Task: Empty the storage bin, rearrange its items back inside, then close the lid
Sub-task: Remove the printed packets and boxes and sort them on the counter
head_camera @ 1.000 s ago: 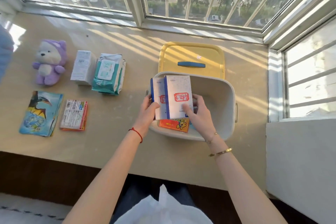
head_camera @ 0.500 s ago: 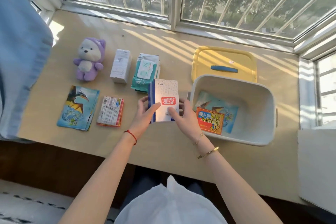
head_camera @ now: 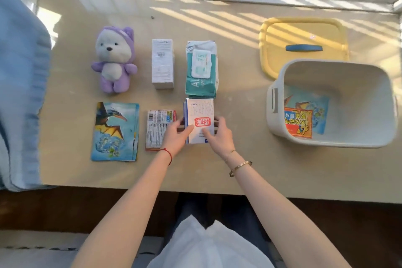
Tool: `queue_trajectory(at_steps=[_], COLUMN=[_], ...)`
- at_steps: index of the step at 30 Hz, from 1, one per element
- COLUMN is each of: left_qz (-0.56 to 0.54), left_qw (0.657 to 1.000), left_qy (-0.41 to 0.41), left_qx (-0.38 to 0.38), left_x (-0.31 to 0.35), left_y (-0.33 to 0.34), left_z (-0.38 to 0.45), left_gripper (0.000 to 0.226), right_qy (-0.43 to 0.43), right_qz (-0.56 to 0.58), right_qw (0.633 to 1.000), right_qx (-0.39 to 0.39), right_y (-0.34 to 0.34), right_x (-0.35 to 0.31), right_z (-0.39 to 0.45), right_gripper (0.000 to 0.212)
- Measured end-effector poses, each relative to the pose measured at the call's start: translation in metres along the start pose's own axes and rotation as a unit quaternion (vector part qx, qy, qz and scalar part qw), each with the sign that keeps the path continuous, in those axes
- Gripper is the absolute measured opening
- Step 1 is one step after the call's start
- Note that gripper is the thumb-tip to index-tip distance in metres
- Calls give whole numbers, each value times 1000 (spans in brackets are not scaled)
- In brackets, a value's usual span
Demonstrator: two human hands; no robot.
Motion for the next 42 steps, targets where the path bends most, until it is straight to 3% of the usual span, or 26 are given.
queue_trajectory(at_steps=[16,21,27,32,37,42], left_qz=[206,267,296,344,341,349], left_qw=[977,959,926,882,849,833], left_qy=[63,89,213,306,393,423], left_qx=[8,38,97,102,93,77], left_x=[-13,9,58,116,176,225], left_y=[9,-1,-21,-1,60,147], left_z=[16,3,-29,-68,-98,-109], left_gripper=[30,47,37,31,30,31], right_qy=[-3,-50,-166,-211,-195,-176], right_qz=[-118,-205,-256,-258,-240,-249], right_qw=[993,977,947,931,930,931], right_qx=[6,24,96,148,197,201], right_y=[30,9,-58,-130,-216,-308], right_x=[31,19,-8,-8,14,45], right_z=[24,17,-22,-60,-75,-57], right_gripper=[45,48,33,29,28,26])
Point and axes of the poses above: each hand's wrist, its own z-axis towards the middle knuckle, its own y-axis out of the palm, x = y × z, the point moved 8 cm from there along z, towards the middle knuckle, and after that the axes turned 1 degree about y, right-handed, at the moved point
